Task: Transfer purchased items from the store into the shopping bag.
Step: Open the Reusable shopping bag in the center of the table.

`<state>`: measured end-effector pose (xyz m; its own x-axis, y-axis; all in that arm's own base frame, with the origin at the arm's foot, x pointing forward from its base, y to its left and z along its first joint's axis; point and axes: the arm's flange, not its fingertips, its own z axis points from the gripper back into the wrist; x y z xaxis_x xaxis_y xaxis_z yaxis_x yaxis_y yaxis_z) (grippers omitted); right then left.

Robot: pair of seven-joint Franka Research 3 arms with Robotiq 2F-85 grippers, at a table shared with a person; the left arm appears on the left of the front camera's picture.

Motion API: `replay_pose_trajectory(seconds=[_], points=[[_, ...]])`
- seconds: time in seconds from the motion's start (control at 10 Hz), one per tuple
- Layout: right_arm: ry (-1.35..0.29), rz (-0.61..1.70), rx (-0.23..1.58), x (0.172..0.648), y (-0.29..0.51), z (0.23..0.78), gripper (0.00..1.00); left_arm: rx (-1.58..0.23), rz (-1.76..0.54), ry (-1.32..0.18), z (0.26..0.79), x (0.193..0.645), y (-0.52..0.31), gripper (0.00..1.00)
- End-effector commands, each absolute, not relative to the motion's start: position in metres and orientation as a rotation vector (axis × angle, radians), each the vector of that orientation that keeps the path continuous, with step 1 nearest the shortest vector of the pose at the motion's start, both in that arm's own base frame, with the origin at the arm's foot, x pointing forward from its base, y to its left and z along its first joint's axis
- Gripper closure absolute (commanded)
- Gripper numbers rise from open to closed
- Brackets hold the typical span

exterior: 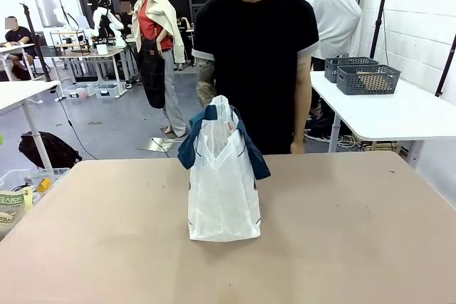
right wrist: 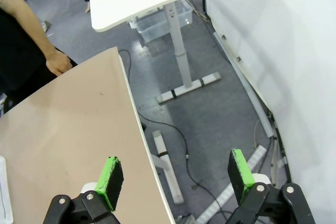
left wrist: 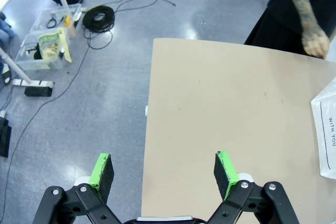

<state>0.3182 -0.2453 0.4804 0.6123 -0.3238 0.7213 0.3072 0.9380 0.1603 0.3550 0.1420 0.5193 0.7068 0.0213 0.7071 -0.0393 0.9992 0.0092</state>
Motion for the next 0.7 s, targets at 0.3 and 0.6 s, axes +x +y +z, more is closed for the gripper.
replay_pose_trajectory(seconds=[0.3, 0.6], points=[[-0.826, -0.363, 0.025, 0.317, -0.245, 0.480, 0.00, 0.021, 0.041, -0.788, 0.519, 0.355, 0.142, 0.00], [-0.867, -0.282, -0.003, 0.325, -0.212, 0.520, 0.00, 0.030, -0.094, -0.796, 0.547, 0.383, 0.103, 0.00]])
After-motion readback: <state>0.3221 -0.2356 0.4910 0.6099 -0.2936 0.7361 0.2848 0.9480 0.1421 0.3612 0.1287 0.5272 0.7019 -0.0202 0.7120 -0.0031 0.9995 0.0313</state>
